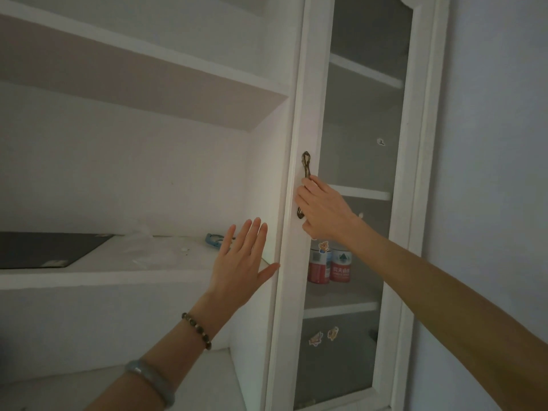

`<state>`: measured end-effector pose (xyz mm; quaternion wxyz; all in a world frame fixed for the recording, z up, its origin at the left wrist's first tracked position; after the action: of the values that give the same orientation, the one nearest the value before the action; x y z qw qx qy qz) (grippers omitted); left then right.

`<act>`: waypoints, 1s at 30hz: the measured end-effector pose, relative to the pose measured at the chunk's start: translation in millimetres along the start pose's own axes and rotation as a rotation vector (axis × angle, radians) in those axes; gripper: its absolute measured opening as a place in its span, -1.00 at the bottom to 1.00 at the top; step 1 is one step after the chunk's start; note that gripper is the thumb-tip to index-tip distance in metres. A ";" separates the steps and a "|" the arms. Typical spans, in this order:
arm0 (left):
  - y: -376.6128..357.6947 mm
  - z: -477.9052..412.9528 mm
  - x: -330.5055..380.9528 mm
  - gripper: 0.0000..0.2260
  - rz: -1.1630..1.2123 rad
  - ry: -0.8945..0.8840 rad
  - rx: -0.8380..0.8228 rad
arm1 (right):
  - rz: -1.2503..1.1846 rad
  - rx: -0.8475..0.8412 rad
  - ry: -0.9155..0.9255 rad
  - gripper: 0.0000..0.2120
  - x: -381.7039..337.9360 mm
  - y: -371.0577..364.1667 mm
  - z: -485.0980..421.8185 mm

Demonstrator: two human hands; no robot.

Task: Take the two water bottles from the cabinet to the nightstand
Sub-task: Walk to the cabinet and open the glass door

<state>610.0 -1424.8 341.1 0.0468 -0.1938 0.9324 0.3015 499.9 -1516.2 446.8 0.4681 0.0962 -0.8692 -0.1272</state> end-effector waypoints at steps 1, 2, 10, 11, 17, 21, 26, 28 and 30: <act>-0.6 0.6 0.0 -0.32 -0.001 0.012 -0.012 | 0.028 -0.028 -0.010 -0.58 -0.2 0.0 -0.1; -1.2 0.9 0.7 -0.32 -0.005 0.023 -0.025 | 0.044 -0.047 -0.020 -0.59 -0.2 0.8 -0.9; 5.6 11.4 17.1 -0.30 0.039 0.024 -0.044 | 0.153 -0.046 0.035 -0.66 6.6 25.6 12.2; 7.0 13.1 19.8 -0.31 0.037 0.010 -0.032 | 0.131 -0.011 0.052 -0.69 12.3 32.0 25.8; 20.9 13.9 59.9 -0.26 0.108 -0.025 -0.028 | -0.084 0.127 -0.033 -0.61 61.1 56.8 139.1; 34.9 12.7 107.0 -0.29 0.195 -0.115 0.017 | -0.133 0.047 -0.071 -0.52 80.6 63.6 181.0; 54.4 10.1 147.7 -0.33 0.295 -0.204 0.096 | -0.067 -0.003 -0.043 -0.37 103.0 66.8 212.6; 57.0 9.7 161.7 -0.33 0.332 -0.229 0.108 | 0.006 -0.018 -0.034 -0.35 111.3 65.6 225.7; 58.1 9.6 176.4 -0.33 0.362 -0.246 0.118 | 0.063 -0.025 -0.038 -0.37 121.8 63.5 241.5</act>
<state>424.8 -1434.9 328.9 0.1165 0.0179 0.9553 0.2710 228.3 -1459.1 434.8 0.4566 0.0603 -0.8788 -0.1251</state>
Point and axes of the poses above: each hand's wrist, its own z-axis away from the middle knuckle, its own y-axis out of the back of the hand, x = y × z, the point moved 5 cm from there along -z, towards the middle knuckle
